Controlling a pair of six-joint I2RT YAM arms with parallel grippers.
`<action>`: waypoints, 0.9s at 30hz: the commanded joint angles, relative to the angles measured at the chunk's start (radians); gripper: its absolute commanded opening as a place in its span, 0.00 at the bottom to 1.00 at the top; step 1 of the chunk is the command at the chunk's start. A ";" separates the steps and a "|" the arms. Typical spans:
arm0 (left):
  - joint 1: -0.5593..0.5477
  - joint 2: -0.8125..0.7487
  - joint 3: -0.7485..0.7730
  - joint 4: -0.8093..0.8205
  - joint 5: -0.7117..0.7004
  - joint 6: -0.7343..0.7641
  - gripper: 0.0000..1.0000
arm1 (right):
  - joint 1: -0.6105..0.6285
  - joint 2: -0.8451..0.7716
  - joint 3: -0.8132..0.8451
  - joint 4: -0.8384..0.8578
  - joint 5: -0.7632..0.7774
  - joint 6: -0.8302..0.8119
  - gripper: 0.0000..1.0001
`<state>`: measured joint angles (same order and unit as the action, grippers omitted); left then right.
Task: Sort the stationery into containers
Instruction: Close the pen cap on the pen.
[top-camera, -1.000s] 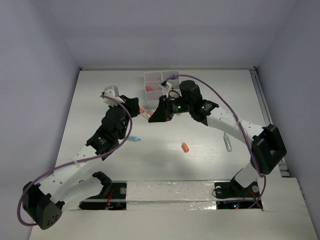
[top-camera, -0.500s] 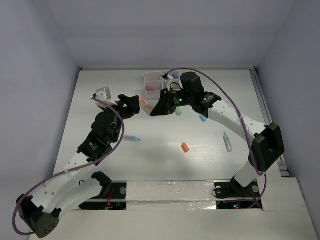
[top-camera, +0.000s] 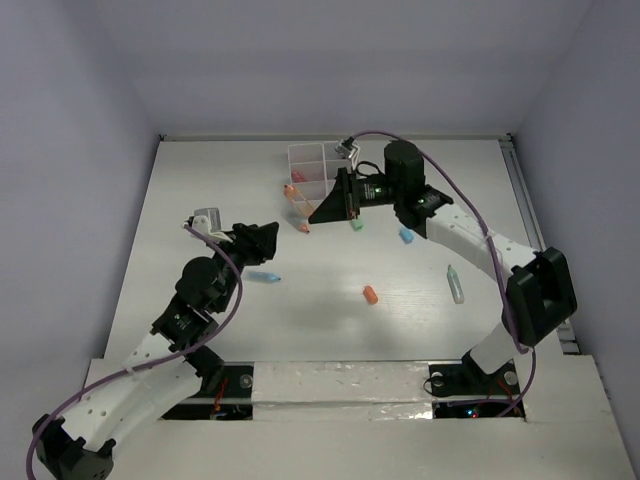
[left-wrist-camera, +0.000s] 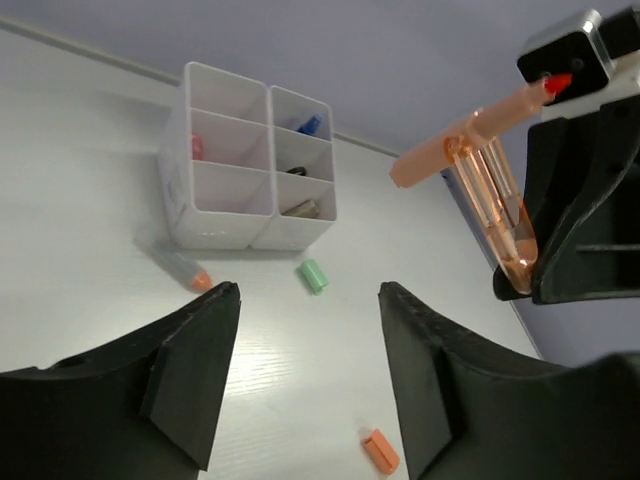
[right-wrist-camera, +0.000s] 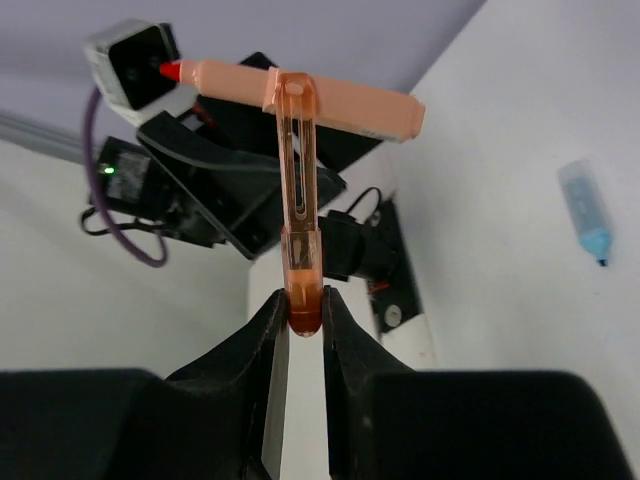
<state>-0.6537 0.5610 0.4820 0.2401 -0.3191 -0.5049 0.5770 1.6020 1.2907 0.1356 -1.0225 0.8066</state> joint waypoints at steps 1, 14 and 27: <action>0.002 0.007 -0.016 0.235 0.150 0.051 0.57 | 0.004 -0.082 -0.036 0.267 -0.073 0.235 0.00; -0.007 0.050 -0.025 0.473 0.296 0.077 0.58 | 0.004 -0.192 -0.139 0.413 -0.022 0.402 0.00; -0.049 0.103 0.032 0.515 0.354 0.126 0.57 | 0.034 -0.220 -0.165 0.458 -0.007 0.437 0.00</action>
<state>-0.6903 0.6510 0.4664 0.6792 0.0032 -0.4099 0.5983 1.4200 1.1263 0.5140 -1.0363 1.2263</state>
